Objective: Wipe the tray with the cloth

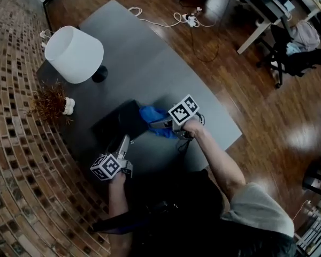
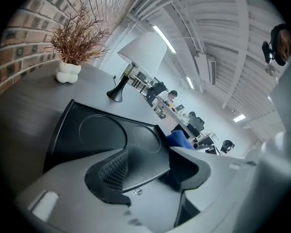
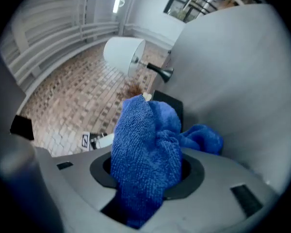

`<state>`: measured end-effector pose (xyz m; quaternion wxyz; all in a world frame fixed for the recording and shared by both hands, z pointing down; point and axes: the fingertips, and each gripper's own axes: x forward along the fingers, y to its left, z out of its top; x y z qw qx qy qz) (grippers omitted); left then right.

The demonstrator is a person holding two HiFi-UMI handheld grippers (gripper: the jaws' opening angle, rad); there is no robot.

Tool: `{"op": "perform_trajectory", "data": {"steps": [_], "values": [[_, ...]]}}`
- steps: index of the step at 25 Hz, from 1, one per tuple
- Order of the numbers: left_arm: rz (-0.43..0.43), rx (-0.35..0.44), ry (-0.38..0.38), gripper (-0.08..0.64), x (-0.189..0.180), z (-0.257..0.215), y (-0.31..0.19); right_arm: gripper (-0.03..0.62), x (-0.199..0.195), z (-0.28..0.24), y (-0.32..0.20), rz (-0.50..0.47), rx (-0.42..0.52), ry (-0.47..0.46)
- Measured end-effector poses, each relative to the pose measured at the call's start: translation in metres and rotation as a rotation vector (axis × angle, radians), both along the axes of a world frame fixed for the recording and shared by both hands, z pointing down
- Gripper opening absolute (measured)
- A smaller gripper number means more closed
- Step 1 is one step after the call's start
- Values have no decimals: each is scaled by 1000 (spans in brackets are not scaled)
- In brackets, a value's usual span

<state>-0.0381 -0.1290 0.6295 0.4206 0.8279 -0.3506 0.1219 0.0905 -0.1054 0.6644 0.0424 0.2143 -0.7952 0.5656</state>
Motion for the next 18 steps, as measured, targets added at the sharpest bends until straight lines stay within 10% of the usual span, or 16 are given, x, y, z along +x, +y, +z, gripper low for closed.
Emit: {"op": "perform_trajectory", "data": {"steps": [6,9,18], "values": [[-15,-7,16,255,-3,0,-2,192,67,20,-108,-10,388,779],[-15,-11,16,255,-2,1,2,192,34,46,-128,-360,615,1054],[-16,5,16,255,1,-1,1,176,16,58,-19,-915,800,1235]]}}
